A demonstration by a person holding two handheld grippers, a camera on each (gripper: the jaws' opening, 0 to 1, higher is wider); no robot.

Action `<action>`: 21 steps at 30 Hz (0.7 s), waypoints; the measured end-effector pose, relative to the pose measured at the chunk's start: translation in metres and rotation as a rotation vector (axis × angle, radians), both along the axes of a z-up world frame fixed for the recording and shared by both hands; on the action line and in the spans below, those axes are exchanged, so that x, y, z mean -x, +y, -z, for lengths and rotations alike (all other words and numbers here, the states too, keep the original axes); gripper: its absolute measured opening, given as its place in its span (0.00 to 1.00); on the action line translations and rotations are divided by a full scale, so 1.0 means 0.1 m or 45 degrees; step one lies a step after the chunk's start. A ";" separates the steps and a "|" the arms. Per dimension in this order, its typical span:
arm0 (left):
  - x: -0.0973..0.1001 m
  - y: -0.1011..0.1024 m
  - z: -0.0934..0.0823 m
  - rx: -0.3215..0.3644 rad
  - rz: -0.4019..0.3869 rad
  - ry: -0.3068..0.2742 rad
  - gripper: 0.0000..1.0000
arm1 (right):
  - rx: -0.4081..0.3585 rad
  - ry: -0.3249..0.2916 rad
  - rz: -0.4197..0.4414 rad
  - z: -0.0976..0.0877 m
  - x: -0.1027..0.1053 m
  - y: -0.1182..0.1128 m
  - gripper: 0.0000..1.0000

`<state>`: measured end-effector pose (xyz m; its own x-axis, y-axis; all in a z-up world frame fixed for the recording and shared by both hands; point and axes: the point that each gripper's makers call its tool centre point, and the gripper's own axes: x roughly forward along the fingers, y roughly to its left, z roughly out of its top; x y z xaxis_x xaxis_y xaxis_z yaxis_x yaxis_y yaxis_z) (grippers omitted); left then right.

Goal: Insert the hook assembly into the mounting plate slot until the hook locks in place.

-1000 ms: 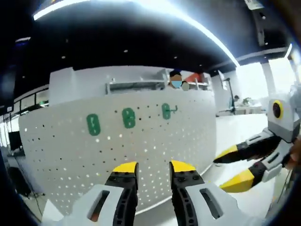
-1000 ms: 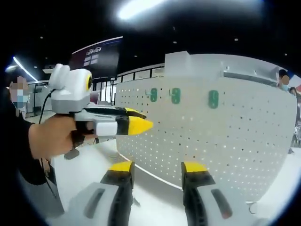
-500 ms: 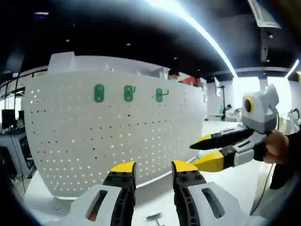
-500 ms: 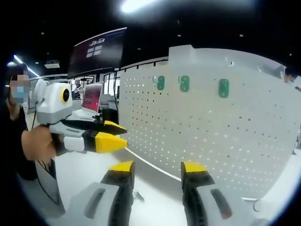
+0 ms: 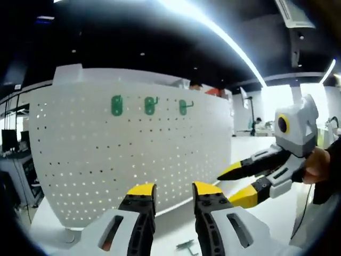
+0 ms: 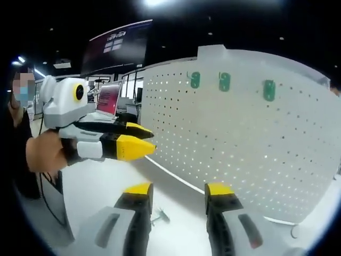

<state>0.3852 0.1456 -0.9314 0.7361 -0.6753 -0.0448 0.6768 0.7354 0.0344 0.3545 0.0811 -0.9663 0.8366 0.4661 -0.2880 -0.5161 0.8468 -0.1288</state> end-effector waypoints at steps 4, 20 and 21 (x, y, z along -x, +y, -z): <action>-0.02 0.04 0.03 -0.006 -0.010 0.003 0.28 | 0.012 0.008 -0.010 0.03 -0.01 0.04 0.36; -0.06 0.12 0.02 -0.020 -0.026 -0.010 0.28 | 0.198 0.129 -0.066 0.47 0.01 0.01 0.35; -0.07 0.13 0.02 -0.019 -0.028 -0.007 0.28 | 0.209 0.145 -0.078 0.51 0.01 0.02 0.34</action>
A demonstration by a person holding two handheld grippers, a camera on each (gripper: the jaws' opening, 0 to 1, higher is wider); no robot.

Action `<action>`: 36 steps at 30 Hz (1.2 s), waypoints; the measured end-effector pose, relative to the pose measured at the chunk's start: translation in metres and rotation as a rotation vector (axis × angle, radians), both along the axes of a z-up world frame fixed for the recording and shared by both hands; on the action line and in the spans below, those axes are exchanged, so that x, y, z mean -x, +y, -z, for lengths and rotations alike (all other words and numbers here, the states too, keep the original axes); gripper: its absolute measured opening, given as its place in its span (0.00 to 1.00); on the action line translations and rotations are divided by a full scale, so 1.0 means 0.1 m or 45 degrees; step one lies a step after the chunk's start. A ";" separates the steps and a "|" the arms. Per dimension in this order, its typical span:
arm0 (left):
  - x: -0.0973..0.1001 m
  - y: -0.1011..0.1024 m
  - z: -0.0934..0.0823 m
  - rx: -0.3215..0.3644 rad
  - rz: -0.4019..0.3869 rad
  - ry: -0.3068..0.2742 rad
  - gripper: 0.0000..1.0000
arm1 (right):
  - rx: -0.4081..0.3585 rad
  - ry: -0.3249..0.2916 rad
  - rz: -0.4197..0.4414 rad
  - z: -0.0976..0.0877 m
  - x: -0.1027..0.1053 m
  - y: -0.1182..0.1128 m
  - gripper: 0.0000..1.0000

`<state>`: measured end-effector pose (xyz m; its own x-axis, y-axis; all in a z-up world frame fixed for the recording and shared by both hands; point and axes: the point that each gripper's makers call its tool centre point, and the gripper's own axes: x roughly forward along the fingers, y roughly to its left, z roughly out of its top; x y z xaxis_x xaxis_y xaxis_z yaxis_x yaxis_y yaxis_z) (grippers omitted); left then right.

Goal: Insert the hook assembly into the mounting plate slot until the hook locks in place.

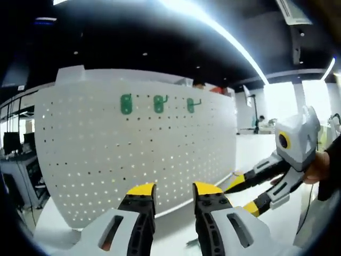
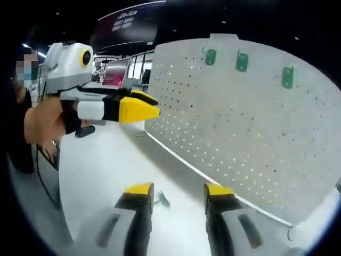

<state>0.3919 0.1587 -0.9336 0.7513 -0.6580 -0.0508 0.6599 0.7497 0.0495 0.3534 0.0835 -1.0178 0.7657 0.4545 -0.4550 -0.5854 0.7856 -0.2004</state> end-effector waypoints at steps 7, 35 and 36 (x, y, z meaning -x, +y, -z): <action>-0.04 0.07 0.01 -0.005 -0.024 0.004 0.27 | 0.004 0.095 -0.073 0.26 0.01 0.16 0.31; -0.08 0.09 0.20 -0.089 -0.023 0.048 0.22 | 0.008 0.253 -0.125 1.07 -0.38 0.16 0.13; -0.08 0.09 0.20 -0.091 -0.024 0.049 0.22 | 0.003 0.253 -0.132 1.08 -0.38 0.17 0.12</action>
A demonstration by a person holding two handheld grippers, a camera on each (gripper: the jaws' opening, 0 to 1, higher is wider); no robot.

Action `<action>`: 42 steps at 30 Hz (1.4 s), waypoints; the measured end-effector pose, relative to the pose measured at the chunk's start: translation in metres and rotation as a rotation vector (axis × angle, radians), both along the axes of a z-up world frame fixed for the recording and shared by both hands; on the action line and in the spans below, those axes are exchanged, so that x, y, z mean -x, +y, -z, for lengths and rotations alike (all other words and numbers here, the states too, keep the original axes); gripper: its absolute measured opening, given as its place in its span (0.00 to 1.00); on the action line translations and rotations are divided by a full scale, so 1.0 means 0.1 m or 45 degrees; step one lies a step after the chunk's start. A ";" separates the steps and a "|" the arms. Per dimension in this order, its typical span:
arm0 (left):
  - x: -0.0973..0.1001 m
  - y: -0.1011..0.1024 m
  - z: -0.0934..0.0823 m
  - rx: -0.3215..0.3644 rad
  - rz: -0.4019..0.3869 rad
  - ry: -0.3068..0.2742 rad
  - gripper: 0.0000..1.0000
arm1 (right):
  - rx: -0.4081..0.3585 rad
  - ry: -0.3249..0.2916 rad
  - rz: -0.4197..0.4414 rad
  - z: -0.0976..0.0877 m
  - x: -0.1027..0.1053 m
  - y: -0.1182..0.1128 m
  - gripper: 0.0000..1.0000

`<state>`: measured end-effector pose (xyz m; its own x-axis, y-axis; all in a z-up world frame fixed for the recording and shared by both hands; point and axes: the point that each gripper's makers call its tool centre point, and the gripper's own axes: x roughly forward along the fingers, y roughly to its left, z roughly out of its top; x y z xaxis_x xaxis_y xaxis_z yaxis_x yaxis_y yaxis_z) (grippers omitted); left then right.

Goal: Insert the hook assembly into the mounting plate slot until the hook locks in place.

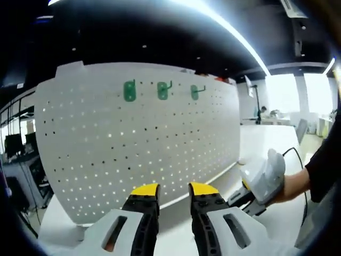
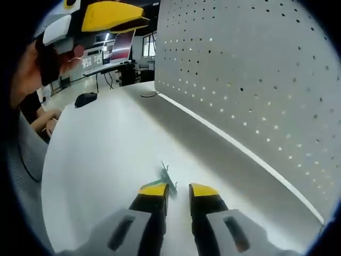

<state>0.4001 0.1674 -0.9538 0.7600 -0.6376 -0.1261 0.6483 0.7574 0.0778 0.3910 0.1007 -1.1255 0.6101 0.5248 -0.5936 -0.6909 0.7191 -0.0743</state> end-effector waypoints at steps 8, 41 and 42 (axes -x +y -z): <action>-0.01 0.01 0.02 -0.018 -0.002 0.002 0.22 | -0.023 0.007 -0.039 0.03 0.05 0.05 0.05; 0.02 -0.05 0.18 -0.078 0.030 0.046 0.18 | -0.022 -0.095 -0.044 -0.40 -0.01 0.04 0.01; 0.02 -0.05 0.19 -0.082 0.031 0.049 0.18 | -0.024 -0.095 -0.043 -0.43 0.00 0.04 0.01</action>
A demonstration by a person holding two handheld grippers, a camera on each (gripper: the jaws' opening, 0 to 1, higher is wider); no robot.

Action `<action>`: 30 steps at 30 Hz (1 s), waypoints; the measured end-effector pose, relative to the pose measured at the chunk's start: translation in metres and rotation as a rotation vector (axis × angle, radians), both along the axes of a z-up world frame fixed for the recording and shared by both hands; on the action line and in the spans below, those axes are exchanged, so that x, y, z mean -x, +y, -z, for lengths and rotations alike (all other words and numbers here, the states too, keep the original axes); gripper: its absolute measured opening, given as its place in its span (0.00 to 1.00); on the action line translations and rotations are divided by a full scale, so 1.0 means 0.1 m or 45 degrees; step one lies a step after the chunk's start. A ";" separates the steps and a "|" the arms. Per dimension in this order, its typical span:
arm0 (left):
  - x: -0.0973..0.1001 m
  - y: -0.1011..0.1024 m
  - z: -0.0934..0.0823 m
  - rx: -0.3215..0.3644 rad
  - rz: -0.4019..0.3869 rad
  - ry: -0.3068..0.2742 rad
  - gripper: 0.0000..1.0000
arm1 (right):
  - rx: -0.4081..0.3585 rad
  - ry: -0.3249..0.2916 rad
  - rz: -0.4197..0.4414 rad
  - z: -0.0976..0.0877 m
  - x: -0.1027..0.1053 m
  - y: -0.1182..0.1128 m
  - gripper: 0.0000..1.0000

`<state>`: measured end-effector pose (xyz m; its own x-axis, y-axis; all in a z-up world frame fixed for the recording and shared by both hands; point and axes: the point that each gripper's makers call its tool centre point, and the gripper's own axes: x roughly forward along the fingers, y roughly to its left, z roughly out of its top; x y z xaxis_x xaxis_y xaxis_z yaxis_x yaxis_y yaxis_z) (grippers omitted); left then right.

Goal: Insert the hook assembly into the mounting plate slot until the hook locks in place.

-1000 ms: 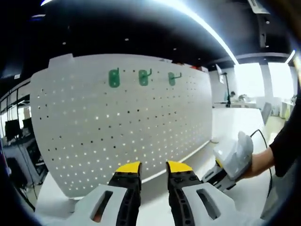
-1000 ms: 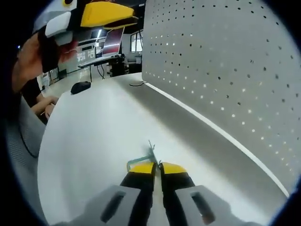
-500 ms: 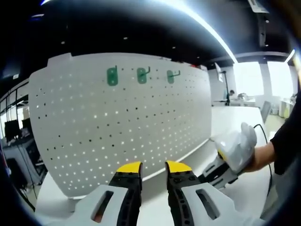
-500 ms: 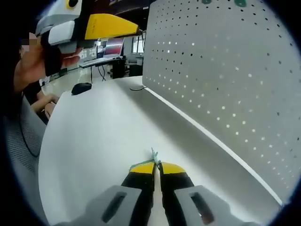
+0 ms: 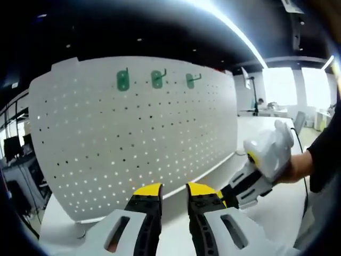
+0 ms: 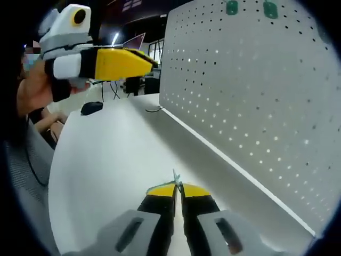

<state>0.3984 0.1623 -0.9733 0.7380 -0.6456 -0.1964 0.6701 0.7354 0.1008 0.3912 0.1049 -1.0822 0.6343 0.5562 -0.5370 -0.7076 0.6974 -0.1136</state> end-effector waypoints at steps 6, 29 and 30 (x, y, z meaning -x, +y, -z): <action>0.00 0.00 0.08 -0.023 0.003 0.024 0.17 | -0.050 -0.069 -0.009 -0.33 0.01 0.06 0.01; 0.07 -0.11 0.26 -0.117 0.109 0.045 0.01 | -0.105 -0.129 -0.027 -0.71 0.12 0.13 0.00; 0.07 -0.11 0.27 -0.102 0.106 0.060 0.01 | -0.113 -0.144 -0.012 -0.74 0.10 0.10 0.00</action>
